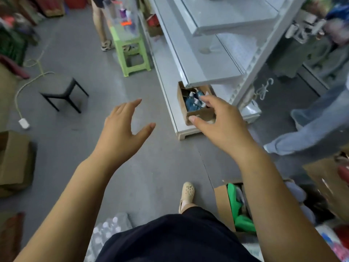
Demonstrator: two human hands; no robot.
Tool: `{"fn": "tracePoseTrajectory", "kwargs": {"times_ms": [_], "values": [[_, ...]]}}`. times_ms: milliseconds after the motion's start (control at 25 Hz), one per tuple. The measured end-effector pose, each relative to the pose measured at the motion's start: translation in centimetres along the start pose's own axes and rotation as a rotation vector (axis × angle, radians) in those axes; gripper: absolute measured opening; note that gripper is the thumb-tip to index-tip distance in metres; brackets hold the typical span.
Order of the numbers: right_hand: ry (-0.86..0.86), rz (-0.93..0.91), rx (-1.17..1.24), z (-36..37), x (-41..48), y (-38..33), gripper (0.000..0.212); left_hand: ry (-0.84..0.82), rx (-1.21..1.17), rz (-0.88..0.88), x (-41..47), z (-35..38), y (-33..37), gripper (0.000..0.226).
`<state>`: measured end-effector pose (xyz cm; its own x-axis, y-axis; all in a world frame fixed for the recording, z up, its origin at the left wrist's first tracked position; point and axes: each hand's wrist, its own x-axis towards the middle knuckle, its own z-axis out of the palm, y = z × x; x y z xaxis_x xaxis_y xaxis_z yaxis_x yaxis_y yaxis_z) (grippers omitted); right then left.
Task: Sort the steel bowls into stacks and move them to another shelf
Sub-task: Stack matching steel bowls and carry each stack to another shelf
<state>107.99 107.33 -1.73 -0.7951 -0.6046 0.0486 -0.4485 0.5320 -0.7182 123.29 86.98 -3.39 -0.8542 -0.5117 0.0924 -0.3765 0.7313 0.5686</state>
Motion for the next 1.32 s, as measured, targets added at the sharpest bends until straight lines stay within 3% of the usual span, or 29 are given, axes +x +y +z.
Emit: {"fn": "tracePoseTrajectory", "kwargs": {"times_ms": [320, 600, 800, 1040, 1320], "values": [[-0.140, -0.188, -0.033, 0.0, 20.0, -2.0, 0.057, 0.196, -0.016, -0.160, 13.1, -1.1, -1.5, 0.067], [-0.257, -0.235, -0.064, 4.9, 30.8, -5.0, 0.060, 0.224, -0.004, -0.196, 20.9, -3.6, -8.1, 0.073], [-0.094, -0.170, -0.008, 8.9, 38.0, -8.5, 0.064, 0.177, 0.010, -0.063, 30.6, -7.9, -14.1, 0.071], [0.143, 0.035, 0.096, 11.2, 43.8, -12.2, 0.062, 0.044, 0.049, 0.146, 42.2, -13.9, -19.2, 0.068], [0.395, 0.210, 0.109, 9.5, 47.3, -10.6, 0.058, -0.118, -0.054, 0.403, 53.9, -11.1, -17.4, 0.068]]}}
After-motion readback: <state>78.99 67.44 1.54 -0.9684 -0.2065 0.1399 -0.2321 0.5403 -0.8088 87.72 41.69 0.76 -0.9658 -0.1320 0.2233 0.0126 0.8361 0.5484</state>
